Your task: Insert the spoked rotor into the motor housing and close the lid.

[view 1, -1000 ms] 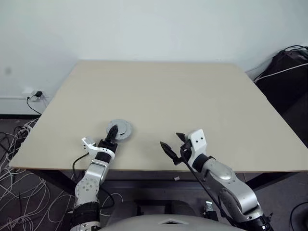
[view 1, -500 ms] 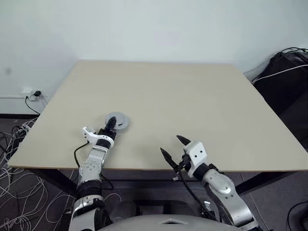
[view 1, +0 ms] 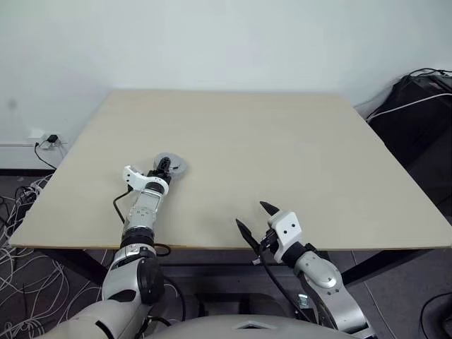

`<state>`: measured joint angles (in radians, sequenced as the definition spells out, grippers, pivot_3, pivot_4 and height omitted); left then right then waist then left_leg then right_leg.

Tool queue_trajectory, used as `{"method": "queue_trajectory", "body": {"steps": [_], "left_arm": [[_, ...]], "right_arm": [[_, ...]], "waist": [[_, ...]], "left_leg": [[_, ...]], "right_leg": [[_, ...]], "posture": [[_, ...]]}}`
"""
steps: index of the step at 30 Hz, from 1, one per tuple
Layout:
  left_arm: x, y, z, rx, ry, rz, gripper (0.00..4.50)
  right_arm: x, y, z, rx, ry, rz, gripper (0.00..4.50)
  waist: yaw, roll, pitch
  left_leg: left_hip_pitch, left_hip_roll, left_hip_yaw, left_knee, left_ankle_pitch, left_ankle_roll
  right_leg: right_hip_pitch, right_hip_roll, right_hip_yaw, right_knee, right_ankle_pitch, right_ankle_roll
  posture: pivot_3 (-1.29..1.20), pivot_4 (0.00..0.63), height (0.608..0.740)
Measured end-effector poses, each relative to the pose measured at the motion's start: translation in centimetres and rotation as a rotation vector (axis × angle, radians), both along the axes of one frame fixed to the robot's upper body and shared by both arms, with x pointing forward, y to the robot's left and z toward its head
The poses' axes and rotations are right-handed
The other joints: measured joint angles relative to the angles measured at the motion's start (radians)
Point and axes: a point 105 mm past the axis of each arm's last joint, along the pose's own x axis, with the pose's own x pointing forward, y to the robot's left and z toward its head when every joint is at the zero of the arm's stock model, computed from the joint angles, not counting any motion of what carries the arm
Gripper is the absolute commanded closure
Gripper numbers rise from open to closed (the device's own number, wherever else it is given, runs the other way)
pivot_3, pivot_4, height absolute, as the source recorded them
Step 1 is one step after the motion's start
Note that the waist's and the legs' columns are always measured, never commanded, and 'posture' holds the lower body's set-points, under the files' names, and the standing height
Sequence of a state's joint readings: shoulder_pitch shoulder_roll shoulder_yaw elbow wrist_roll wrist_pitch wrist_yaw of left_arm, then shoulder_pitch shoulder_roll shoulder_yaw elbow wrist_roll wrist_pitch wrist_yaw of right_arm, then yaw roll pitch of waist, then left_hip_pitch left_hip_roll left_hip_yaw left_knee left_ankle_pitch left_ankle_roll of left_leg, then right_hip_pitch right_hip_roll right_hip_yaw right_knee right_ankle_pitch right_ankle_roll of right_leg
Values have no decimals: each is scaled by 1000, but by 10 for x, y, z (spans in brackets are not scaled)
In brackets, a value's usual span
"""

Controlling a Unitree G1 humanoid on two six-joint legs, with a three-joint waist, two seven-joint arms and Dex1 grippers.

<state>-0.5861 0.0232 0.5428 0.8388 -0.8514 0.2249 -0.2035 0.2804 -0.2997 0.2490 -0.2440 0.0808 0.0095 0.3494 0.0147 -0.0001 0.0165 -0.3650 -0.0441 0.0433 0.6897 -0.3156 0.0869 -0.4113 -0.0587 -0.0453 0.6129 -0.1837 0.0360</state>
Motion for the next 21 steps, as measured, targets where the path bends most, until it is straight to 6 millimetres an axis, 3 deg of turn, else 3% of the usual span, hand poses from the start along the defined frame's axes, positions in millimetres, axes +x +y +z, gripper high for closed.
{"method": "queue_trajectory", "body": {"steps": [15,21], "left_arm": [[9,-9,-10,99,127,-11,2362],[7,-1,-15,117,160,10,387]], "right_arm": [[-1,2,-3,-5,18,14,0],[-1,3,-4,-10,24,18,0]], "waist": [[-2,0,0],[-2,0,0]], "left_leg": [[3,1,0,0,1,-1],[3,2,0,0,1,-2]], "right_leg": [[2,-2,0,1,0,0],[1,-3,1,2,2,-1]], "posture": [[0,0,740],[0,0,740]]}}
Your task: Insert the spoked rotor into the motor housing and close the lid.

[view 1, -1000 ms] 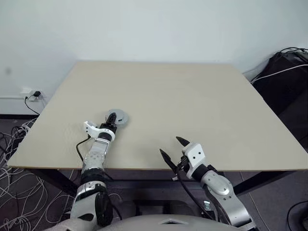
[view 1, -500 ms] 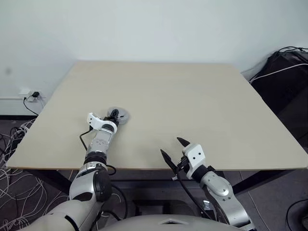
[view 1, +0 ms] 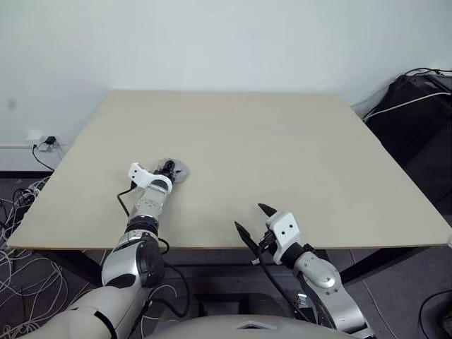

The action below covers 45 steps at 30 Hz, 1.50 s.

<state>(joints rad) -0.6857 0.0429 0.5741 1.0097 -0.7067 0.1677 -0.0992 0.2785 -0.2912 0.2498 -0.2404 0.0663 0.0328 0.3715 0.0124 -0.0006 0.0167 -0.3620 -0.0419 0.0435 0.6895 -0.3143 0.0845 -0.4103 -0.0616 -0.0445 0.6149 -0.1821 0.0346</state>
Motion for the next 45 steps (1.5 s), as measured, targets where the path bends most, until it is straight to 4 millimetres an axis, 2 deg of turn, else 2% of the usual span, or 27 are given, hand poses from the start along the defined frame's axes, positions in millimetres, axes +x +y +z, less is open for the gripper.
{"method": "queue_trajectory", "body": {"steps": [1,2,12,23,28,31,34,37,42,45], "left_arm": [[0,0,0,0,0,0,67],[0,0,0,2,-2,-1,28],[-19,16,-4,69,-6,-21,28],[-81,21,-13,308,-8,-316,28],[-113,21,-18,483,-22,-503,28],[-135,16,-19,576,-79,-604,28],[-149,7,-18,622,-136,-659,28],[-167,-14,-15,650,-236,-697,28],[-171,-27,3,842,-404,-631,28],[-171,-29,16,946,-481,-558,28]], "right_arm": [[0,0,-1,0,2,-1,0],[1,1,0,0,1,0,0],[4,0,-4,-8,20,-2,0],[3,3,-6,6,31,6,0],[4,5,-6,18,36,13,0],[3,6,-8,32,61,17,0],[4,5,-9,34,66,12,0],[9,-2,-5,29,26,-58,0],[19,-18,5,18,-64,-196,0],[17,-23,1,20,-63,-233,0]], "waist": [[0,0,0],[0,0,-1],[-23,-1,-4],[-24,4,-12],[-24,7,-13],[-21,8,-13],[-8,9,-12],[6,10,-10],[24,10,-9],[28,10,-9]], "left_leg": [[0,0,0,0,0,0],[1,0,0,0,0,0],[3,0,1,0,-1,0],[8,2,1,0,-5,5],[10,2,3,-1,-5,6],[11,1,4,-5,-6,7],[9,1,4,-5,-6,8],[3,0,4,-5,-7,8],[-1,0,5,-5,-6,8],[-2,0,5,-5,-7,9]], "right_leg": [[0,0,0,0,0,0],[1,0,0,0,0,0],[-3,-4,2,10,-1,-3],[-4,-6,1,11,-5,-9],[-3,-7,2,12,-6,-8],[-4,-9,2,11,-7,-10],[-5,-10,1,11,-8,-10],[-12,-11,1,11,-8,-10],[-16,-11,1,11,-8,-10],[-16,-11,1,11,-8,-10]], "posture": [[0,0,740],[0,0,740],[0,0,740],[0,0,740],[0,0,740],[0,0,740],[0,0,740],[0,0,740],[0,0,740],[0,0,740]]}}
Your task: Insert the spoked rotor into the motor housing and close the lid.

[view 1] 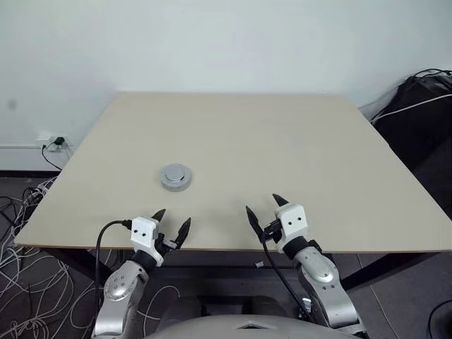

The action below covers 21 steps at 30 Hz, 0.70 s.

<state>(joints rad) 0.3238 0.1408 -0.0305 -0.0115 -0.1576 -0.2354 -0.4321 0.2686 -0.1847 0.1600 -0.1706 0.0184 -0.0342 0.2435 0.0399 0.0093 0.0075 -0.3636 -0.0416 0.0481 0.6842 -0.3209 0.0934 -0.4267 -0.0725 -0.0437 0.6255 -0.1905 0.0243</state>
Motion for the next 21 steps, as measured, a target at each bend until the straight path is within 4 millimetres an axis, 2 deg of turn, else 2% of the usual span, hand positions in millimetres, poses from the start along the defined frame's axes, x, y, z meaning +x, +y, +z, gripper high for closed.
{"method": "queue_trajectory", "body": {"steps": [3,7,21], "left_arm": [[-2,1,8,38,-78,47,28],[-8,4,7,90,-112,83,28],[-7,6,13,104,-162,141,28]], "right_arm": [[-8,-2,-8,0,35,-1,0],[-18,-5,-16,-28,68,33,0],[-19,-6,-15,-42,62,59,0]], "waist": [[0,0,0],[-1,-1,3],[0,-4,6]], "left_leg": [[0,0,0,0,-1,1],[0,0,0,1,-1,2],[0,0,0,1,-1,3]], "right_leg": [[0,0,0,0,-1,2],[1,0,-1,0,-4,7],[1,0,-2,0,-4,8]], "posture": [[0,0,740],[0,0,740],[0,0,740]]}}
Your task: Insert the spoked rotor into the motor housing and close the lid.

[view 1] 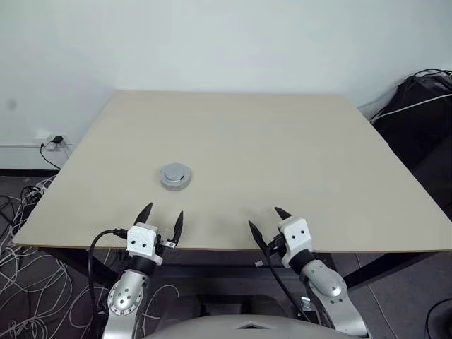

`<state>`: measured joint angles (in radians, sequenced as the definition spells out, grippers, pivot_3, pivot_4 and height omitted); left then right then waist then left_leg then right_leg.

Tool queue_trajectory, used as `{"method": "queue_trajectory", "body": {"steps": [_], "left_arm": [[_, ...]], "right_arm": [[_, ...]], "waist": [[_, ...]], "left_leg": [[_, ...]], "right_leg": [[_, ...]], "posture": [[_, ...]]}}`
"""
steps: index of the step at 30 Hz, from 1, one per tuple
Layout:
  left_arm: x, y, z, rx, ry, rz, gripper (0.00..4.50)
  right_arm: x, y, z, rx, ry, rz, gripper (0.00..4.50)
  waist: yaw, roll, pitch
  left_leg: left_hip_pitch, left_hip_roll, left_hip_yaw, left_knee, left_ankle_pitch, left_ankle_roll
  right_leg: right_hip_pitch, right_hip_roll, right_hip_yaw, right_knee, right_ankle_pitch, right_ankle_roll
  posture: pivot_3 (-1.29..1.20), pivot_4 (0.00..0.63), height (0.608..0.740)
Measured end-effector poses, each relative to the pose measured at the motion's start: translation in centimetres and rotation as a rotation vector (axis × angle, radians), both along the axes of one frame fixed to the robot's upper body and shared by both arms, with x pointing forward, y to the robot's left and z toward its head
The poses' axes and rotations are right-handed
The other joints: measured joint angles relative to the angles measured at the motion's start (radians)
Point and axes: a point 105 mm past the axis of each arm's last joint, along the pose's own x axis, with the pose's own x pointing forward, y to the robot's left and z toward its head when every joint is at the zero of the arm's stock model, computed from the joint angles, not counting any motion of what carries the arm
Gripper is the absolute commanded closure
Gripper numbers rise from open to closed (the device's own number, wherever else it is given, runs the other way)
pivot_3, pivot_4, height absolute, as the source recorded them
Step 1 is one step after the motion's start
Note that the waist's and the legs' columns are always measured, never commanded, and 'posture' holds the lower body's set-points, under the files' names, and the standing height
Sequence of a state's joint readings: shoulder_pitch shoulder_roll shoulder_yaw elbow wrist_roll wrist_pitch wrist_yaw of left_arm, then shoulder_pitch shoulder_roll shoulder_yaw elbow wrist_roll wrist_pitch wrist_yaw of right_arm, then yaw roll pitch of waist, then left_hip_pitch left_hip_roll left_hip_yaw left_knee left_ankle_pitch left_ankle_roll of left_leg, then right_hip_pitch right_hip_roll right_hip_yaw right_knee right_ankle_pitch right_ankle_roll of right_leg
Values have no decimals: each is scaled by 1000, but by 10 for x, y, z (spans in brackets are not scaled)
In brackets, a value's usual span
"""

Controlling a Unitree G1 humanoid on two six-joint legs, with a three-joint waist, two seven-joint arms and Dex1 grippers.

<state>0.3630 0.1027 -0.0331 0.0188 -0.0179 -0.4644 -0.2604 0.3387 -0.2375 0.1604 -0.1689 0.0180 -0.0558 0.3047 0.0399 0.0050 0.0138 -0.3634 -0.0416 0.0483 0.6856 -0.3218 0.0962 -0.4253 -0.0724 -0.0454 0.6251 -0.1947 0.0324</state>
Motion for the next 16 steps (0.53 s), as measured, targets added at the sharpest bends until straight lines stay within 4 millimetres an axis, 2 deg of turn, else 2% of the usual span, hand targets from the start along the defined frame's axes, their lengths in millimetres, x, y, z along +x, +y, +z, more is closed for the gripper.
{"method": "queue_trajectory", "body": {"steps": [16], "left_arm": [[0,-10,-1,-3,1,-20,28]], "right_arm": [[2,-3,3,7,0,-13,0]], "waist": [[0,0,0]], "left_leg": [[0,0,0,0,0,0]], "right_leg": [[0,0,0,0,0,0]], "posture": [[0,0,740]]}}
